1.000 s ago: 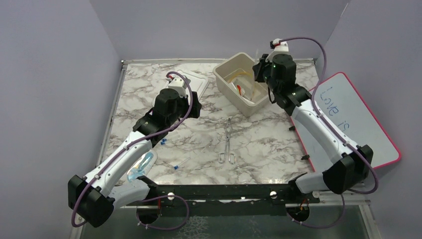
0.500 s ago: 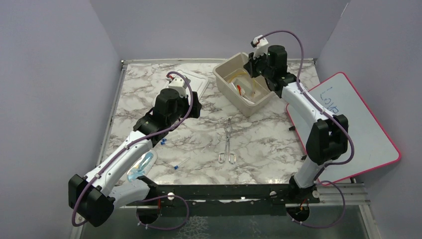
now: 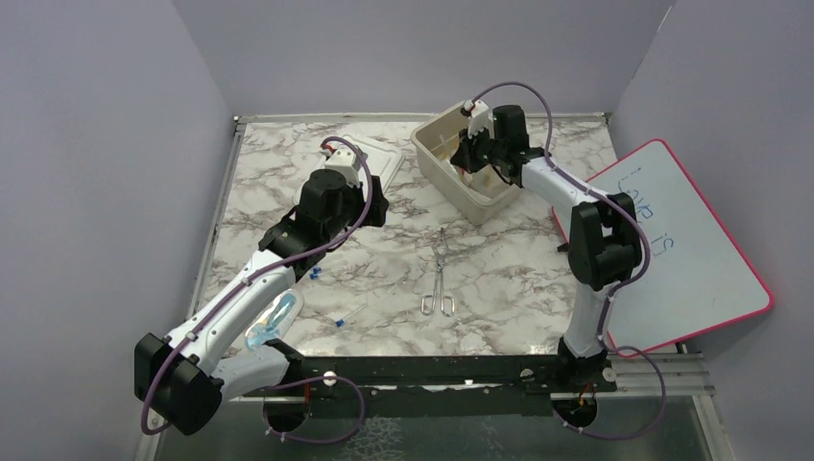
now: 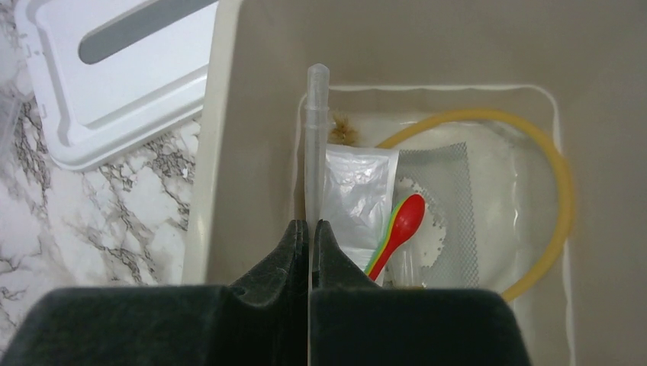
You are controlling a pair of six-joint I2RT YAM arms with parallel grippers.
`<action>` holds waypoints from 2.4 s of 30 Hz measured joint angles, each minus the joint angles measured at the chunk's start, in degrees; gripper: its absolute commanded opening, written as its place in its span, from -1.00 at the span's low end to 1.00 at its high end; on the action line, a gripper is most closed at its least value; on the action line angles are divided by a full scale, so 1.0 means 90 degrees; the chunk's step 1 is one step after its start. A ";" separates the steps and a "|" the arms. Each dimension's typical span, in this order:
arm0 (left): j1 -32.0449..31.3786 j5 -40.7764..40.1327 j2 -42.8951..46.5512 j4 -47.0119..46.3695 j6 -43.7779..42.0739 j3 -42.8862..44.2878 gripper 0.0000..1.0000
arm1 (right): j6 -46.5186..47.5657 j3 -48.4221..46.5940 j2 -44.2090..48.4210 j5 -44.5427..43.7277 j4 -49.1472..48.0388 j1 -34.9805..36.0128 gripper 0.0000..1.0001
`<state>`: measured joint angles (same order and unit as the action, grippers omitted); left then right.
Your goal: Organize the chemistry lab equipment
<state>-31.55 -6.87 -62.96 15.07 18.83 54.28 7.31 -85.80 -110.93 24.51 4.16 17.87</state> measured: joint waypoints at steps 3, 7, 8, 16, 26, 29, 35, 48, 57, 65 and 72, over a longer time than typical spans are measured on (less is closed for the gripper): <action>0.0000 0.0017 -0.0024 0.0000 0.0002 0.0000 0.60 | -0.0019 -0.0036 -0.0141 0.0039 0.0155 0.0000 -0.64; 0.0012 0.0051 -0.0068 0.0000 0.0007 0.0000 0.60 | -0.0104 -0.0304 -0.0257 0.0051 0.0406 0.0000 -0.40; 0.0012 0.0063 -0.0078 0.0000 0.0010 0.0000 0.60 | -0.0124 -0.0372 -0.0260 0.0046 0.0449 0.0000 -0.37; 0.0015 0.0148 -0.0083 0.0000 0.0027 0.0000 0.60 | -0.0483 -0.0556 -0.0041 -0.0080 0.0838 0.0000 -0.25; 0.0049 0.0165 -0.0083 0.0000 0.0046 0.0000 0.60 | -0.1605 0.0219 0.1950 -0.0928 0.1428 0.0240 0.00; 0.0053 0.0165 -0.0083 -0.0002 0.0051 0.0000 0.60 | -0.2008 0.0653 0.2633 -0.1239 0.1452 0.0580 0.01; 0.0083 0.0165 -0.0078 -0.0019 0.0073 0.0000 0.60 | -0.3106 0.1761 0.3249 -0.2888 0.1472 0.2074 0.06; 0.0095 0.0083 0.0097 -0.0066 0.0168 -0.0049 0.62 | -0.4896 0.2885 0.2613 -0.4818 0.2363 0.3286 0.26; 0.0131 0.0080 0.0097 -0.0066 0.0192 -0.0049 0.63 | -0.5044 0.2960 0.1484 -0.4694 0.2480 0.3313 0.24; 0.0136 0.0092 0.0041 -0.0066 0.0204 -0.0049 0.63 | -0.4983 0.2499 0.1105 -0.4619 0.2448 0.3313 0.11; 0.0165 0.0090 0.0000 -0.0063 0.0214 -0.0049 0.64 | -0.4974 0.2290 0.0797 -0.4619 0.2455 0.3313 -0.20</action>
<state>-30.06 -6.07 -62.96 14.50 20.75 53.84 -37.45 -65.19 -103.77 -17.06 26.26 47.68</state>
